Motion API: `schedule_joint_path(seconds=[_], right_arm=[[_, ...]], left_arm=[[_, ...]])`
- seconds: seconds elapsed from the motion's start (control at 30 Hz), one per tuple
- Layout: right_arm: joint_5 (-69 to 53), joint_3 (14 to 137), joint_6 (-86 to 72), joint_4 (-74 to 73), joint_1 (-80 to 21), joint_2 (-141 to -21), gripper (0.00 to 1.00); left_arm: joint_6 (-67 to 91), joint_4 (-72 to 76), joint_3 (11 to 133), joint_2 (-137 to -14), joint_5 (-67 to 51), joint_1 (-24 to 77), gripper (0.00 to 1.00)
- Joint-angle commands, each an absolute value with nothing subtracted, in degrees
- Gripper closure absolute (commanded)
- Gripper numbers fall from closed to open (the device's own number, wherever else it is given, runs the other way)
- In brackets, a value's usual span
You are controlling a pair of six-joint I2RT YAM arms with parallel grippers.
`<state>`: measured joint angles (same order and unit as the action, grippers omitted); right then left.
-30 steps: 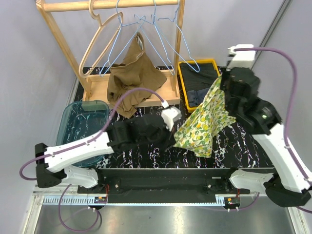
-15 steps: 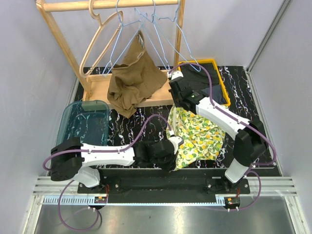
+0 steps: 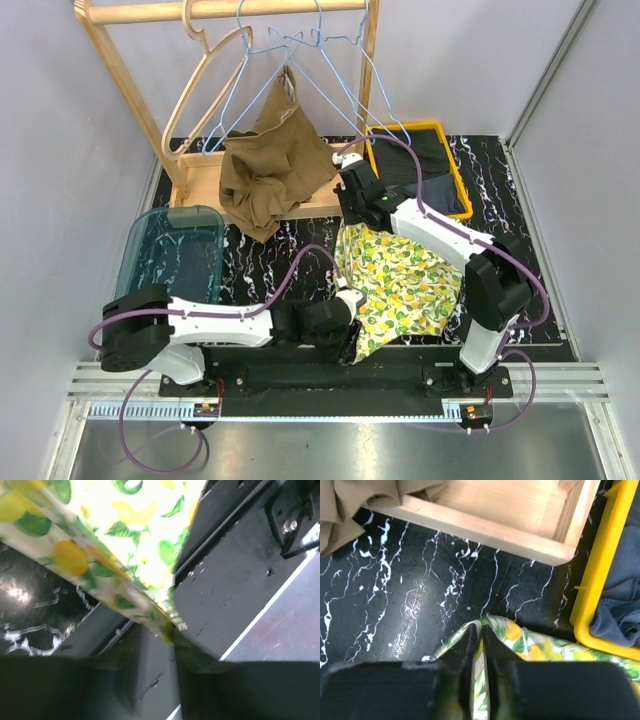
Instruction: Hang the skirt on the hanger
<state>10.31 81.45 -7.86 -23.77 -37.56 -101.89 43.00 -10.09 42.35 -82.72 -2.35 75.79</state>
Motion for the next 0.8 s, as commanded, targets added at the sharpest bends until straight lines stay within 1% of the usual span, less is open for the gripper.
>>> schedule_joint_path(seconds=[0.0, 0.03, 0.07, 0.13, 0.17, 0.23, 0.3, 0.4, 0.57, 0.67, 0.77], right_arm=[[12.2, 84.5, -9.6, -14.1, -36.8, -97.9, 0.77], [12.7, 83.7, -9.8, -14.1, -36.8, -97.1, 0.72], [12.8, 83.3, -9.8, -14.3, -36.8, -95.5, 0.61], [13.0, 82.0, -10.1, -14.3, -36.9, -93.4, 0.55], [12.7, 81.6, -10.4, -14.7, -36.8, -91.3, 0.47], [11.8, 80.1, -10.9, -15.1, -36.8, -89.1, 0.42], [11.4, 78.4, -11.3, -16.3, -36.8, -85.9, 0.38], [11.3, 77.2, -11.4, -18.0, -36.8, -81.7, 0.37], [10.3, 75.9, -11.1, -23.1, -36.8, -74.8, 0.36], [10.2, 74.5, -10.7, -24.7, -36.8, -70.2, 0.35], [10.4, 74.4, -10.6, -26.4, -36.8, -66.5, 0.33]], left_arm=[[44.7, -18.7, 43.2, -76.8, -2.0, 78.1, 0.44], [44.6, -21.1, 44.0, -75.7, 2.8, 78.0, 0.37], [44.5, -25.2, 45.0, -73.3, 4.7, 77.4, 0.34], [43.7, -28.0, 46.9, -70.8, 8.1, 76.5, 0.25], [43.6, -30.3, 47.5, -68.2, 9.0, 75.2, 0.23], [42.9, -31.8, 48.9, -65.8, 11.1, 74.1, 0.21], [42.9, -34.8, 50.1, -62.8, 12.7, 72.5, 0.20], [43.0, -37.1, 50.4, -59.7, 15.9, 70.3, 0.18], [43.9, -37.6, 49.7, -57.4, 18.3, 65.0, 0.17], [41.5, -33.6, 49.1, -57.9, 16.4, 61.4, 0.17], [38.8, -26.9, 49.7, -60.9, 11.8, 57.1, 0.17]])
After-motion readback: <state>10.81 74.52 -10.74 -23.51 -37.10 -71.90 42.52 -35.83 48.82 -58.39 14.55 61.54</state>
